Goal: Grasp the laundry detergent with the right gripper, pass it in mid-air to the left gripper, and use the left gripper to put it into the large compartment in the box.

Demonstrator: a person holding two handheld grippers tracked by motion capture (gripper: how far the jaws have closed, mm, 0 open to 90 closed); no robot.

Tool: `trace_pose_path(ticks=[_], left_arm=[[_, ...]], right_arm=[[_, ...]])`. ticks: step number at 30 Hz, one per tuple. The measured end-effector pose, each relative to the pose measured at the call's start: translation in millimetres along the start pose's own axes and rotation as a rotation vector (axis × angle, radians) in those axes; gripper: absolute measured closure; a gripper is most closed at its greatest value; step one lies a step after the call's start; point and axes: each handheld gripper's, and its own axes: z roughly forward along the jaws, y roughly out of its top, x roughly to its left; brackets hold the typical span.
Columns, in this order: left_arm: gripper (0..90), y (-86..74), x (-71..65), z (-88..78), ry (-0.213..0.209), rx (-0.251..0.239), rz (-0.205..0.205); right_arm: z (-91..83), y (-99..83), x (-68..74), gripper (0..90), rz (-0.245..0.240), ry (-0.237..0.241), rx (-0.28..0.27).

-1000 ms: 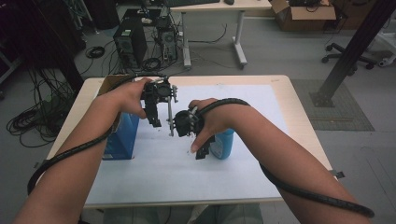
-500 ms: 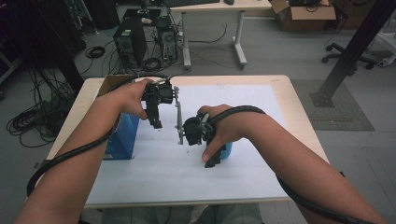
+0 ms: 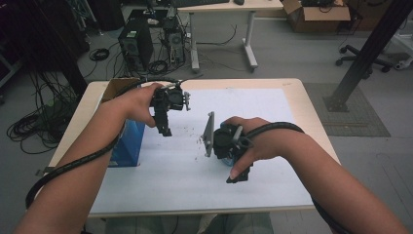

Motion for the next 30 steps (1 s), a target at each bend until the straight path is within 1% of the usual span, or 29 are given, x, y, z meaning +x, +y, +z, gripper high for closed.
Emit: trace_pose_path(ticks=[1,2,4,5,7,9,10,12,14,15,17,18,21,23,25,26,30], left_arm=[[0.4,-1.4,-1.6,-0.6,0.002,0.006,0.003],[0.4,-1.4,-1.6,-0.6,0.002,0.006,0.003],[0.4,-3.6,-3.1,-1.9,-0.005,-0.003,-0.004],[0.5,-3.6,-3.1,-1.9,-0.005,-0.003,-0.004],[0.4,-4.7,-4.0,-2.0,-0.005,-0.012,-0.006],[0.5,-5.3,-5.0,-1.3,-0.004,-0.009,-0.004],[0.5,-5.5,-5.4,-1.4,-0.005,-0.007,-0.004],[0.4,-6.1,-6.0,-1.5,-0.005,-0.008,-0.003],[0.4,-7.3,-6.8,-1.5,-0.004,-0.011,-0.004],[0.5,-7.3,-6.8,-1.5,-0.004,-0.011,-0.004],[0.5,-7.6,-6.8,-1.8,-0.003,-0.01,-0.004],[0.5,-7.7,-7.3,-1.2,-0.004,-0.012,-0.007],[0.5,-6.8,-7.9,-0.7,-0.005,-0.012,-0.003],[0.4,-6.0,-8.5,-0.4,-0.005,-0.013,0.0],[0.4,-5.5,-9.0,-0.6,-0.005,-0.012,-0.001],[0.4,-5.1,-9.1,-0.6,-0.005,-0.014,0.003],[0.5,-3.7,-10.7,-1.6,-0.004,-0.015,0.012]], right_arm=[[-0.9,-5.3,1.2,3.7,0.009,-0.003,-0.005],[-0.9,-5.3,1.2,3.7,0.009,-0.003,-0.005],[-1.2,-13.9,3.7,3.7,0.03,-0.002,-0.02],[-1.2,-13.9,3.7,3.7,0.03,-0.002,-0.02],[0.2,-20.2,7.0,3.7,0.046,0.001,-0.031],[1.0,-22.2,8.1,3.7,0.048,0.003,-0.033],[2.6,-26.6,10.5,3.7,0.058,0.007,-0.039],[3.5,-29.2,11.8,3.7,0.063,0.008,-0.043],[7.8,-38.0,15.4,3.7,0.081,0.012,-0.051],[7.8,-38.0,15.4,3.7,0.081,0.012,-0.051],[10.9,-44.3,17.4,3.7,0.096,0.017,-0.055],[14.2,-50.7,18.9,3.6,0.112,0.018,-0.062],[19.8,-61.0,21.0,3.8,0.14,0.02,-0.082],[23.9,-67.7,22.0,3.7,0.157,0.017,-0.084],[28.6,-76.7,22.7,3.5,0.192,0.011,-0.1],[28.6,-76.7,22.7,3.5,0.192,0.011,-0.1],[35.5,-92.1,23.4,3.4,0.266,-0.009,-0.138]])
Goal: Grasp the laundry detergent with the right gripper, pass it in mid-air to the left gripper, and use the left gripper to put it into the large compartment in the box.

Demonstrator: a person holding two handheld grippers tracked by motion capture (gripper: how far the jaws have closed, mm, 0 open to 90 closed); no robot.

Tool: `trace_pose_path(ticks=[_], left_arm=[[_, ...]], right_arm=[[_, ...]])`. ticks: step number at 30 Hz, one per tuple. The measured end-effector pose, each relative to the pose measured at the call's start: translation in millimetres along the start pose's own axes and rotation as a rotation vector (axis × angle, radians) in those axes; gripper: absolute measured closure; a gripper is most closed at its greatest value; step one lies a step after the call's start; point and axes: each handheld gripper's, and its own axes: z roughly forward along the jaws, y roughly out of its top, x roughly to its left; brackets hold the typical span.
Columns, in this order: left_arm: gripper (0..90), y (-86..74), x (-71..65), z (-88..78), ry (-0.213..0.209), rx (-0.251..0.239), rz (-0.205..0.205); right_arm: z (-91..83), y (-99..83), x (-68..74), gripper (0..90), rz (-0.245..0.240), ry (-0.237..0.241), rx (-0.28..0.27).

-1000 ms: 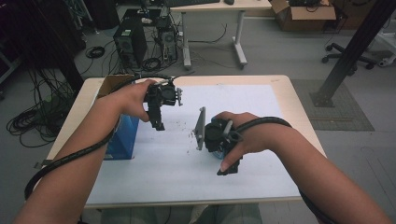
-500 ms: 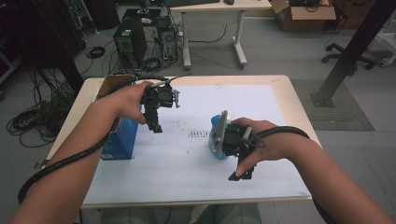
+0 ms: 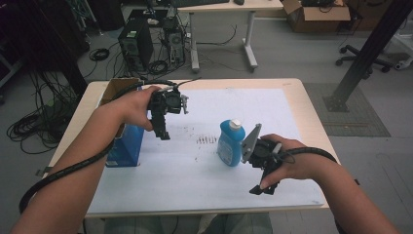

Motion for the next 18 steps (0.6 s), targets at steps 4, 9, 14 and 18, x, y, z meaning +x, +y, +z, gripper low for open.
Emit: trace_pose_path(ticks=[4,9,14,18], left_arm=[[0.5,0.3,-2.0,-0.9,0.001,0.003,0.009],[0.4,-0.2,-6.2,-2.8,0.014,0.005,0.02],[0.4,0.0,-9.9,-7.0,0.022,0.004,0.031],[0.4,1.7,-14.3,-9.4,0.023,0.009,0.046]], right_arm=[[4.0,-14.2,-4.1,3.3,0.067,-0.032,-0.046],[8.8,-32.7,-9.7,3.3,0.143,-0.096,-0.129],[15.1,-44.8,-12.4,3.0,0.204,-0.17,-0.234],[21.4,-51.9,-13.2,2.6,0.252,-0.202,-0.292]])
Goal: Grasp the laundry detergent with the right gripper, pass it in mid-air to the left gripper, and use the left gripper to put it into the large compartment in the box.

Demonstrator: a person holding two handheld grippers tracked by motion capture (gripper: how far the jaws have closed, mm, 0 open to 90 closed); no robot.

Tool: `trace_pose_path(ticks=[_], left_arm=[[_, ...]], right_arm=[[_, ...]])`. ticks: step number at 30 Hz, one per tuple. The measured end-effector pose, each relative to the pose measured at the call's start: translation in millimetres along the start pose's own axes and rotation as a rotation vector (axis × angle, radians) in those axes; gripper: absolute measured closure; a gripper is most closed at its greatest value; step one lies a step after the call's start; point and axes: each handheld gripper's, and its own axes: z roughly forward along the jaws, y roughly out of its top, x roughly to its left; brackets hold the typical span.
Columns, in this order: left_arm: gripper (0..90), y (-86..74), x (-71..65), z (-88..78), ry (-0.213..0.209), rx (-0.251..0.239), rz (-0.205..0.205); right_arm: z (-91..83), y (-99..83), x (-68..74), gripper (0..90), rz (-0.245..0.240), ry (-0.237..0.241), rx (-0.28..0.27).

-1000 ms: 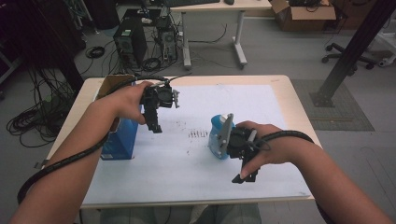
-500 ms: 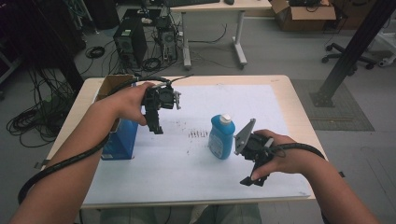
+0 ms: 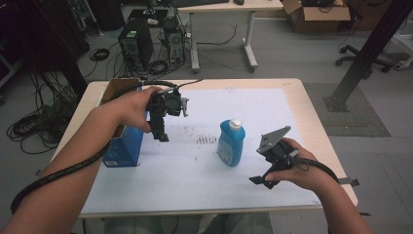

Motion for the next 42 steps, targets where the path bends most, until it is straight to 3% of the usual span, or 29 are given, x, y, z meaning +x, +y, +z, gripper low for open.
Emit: trace_pose_path(ticks=[10,21,32,42], left_arm=[[0.4,1.9,-9.6,-1.5,0.003,-0.007,0.029],[0.4,1.7,-22.0,2.9,-0.008,-0.011,0.05],[0.4,-3.9,-28.0,1.4,-0.004,-0.014,0.068],[0.4,-5.2,-33.8,-1.0,-0.004,-0.014,0.086]], right_arm=[[16.1,-14.3,0.9,2.6,0.062,-0.072,-0.105],[29.2,-15.5,-2.0,2.0,0.102,-0.133,-0.197],[44.1,-15.5,-6.3,1.3,0.177,-0.179,-0.324],[51.2,-16.1,-8.4,0.4,0.216,-0.197,-0.383]])
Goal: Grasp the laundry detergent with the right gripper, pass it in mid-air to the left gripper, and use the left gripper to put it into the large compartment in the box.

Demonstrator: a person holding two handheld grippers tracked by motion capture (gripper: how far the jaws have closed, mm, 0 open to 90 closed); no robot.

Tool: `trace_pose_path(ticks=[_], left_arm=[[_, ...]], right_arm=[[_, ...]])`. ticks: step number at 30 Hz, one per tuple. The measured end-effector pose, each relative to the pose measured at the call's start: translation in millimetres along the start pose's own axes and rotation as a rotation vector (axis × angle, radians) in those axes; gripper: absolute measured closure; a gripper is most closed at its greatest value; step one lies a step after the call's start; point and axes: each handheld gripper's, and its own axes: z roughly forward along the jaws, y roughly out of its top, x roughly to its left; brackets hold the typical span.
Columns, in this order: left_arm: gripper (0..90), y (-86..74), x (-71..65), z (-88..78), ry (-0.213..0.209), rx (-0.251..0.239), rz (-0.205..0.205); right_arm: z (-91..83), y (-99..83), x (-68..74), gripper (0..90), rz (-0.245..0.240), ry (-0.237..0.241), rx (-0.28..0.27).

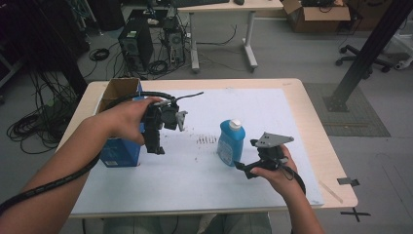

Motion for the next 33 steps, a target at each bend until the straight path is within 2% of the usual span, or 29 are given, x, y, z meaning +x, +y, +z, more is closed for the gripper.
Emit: trace_pose_path(ticks=[10,30,33], left_arm=[[0.4,0.6,-4.8,3.2,-0.006,0.005,0.01],[0.4,-5.1,-15.1,-0.3,-0.003,0.013,0.009],[0.4,-4.9,-16.1,0.3,-0.004,0.021,0.011]], right_arm=[[10.7,0.4,3.4,0.7,0.01,-0.007,-0.045],[30.6,2.3,10.8,0.1,0.047,-0.06,-0.134],[33.9,3.1,11.8,0.2,0.026,-0.054,-0.134]])
